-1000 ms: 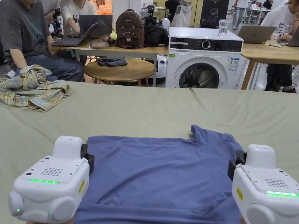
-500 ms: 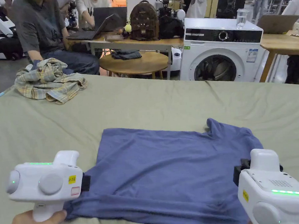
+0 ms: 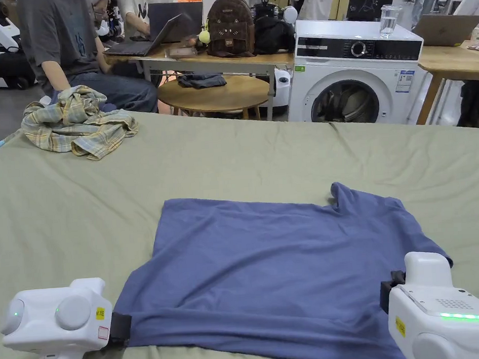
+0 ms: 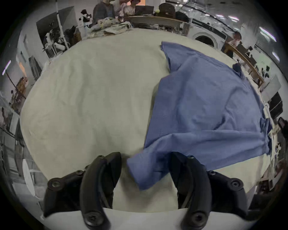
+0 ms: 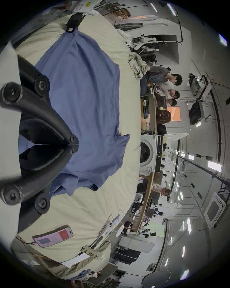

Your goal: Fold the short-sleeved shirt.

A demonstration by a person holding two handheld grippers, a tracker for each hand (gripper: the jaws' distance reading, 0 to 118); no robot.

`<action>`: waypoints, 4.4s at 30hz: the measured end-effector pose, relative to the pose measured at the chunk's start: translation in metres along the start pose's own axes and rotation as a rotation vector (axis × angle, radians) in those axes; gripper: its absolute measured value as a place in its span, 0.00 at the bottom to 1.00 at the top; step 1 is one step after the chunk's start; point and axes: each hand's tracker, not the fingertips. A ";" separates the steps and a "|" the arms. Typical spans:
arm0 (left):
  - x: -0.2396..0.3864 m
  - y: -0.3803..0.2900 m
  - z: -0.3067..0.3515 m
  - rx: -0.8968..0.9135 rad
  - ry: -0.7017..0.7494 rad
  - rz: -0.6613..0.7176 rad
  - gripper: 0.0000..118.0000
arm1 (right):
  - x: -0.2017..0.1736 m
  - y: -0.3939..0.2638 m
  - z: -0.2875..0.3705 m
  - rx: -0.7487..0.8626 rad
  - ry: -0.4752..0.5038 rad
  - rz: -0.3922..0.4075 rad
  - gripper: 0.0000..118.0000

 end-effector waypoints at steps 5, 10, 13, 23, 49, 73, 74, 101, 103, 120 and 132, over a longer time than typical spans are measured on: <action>0.018 -0.001 0.006 0.026 -0.016 -0.074 0.05 | 0.017 0.003 0.002 -0.081 -0.035 0.004 0.00; 0.010 -0.001 0.006 0.035 -0.031 -0.084 0.03 | 0.041 0.000 -0.005 -0.215 -0.045 -0.001 0.24; 0.009 -0.002 0.009 0.040 -0.040 -0.083 0.03 | 0.055 -0.006 -0.009 -0.302 -0.071 0.016 0.39; 0.009 0.000 0.006 0.046 -0.026 -0.103 0.03 | 0.092 -0.056 -0.032 -0.568 -0.056 -0.049 0.42; 0.012 0.129 0.014 0.287 -0.147 -0.039 0.02 | 0.087 0.084 -0.084 -0.216 -0.015 -0.066 0.02; 0.023 0.145 -0.009 0.304 -0.219 -0.017 0.36 | 0.060 0.086 -0.125 -0.069 -0.012 -0.091 0.41; 0.026 0.143 -0.002 0.339 -0.207 -0.021 0.36 | 0.054 0.086 -0.117 -0.035 -0.016 -0.081 0.32; 0.010 0.171 -0.049 -0.060 -0.147 -0.022 0.48 | 0.020 0.046 -0.074 -0.034 -0.003 -0.041 0.00; 0.016 0.164 -0.057 -0.125 -0.096 -0.036 0.53 | 0.023 0.044 -0.074 -0.042 -0.010 -0.041 0.00; 0.027 0.117 -0.026 0.072 -0.113 -0.154 0.01 | 0.076 0.062 -0.089 -0.142 -0.022 -0.059 0.02; 0.013 0.104 -0.018 0.126 -0.163 -0.088 0.01 | 0.111 0.029 -0.168 -0.537 0.025 0.004 0.46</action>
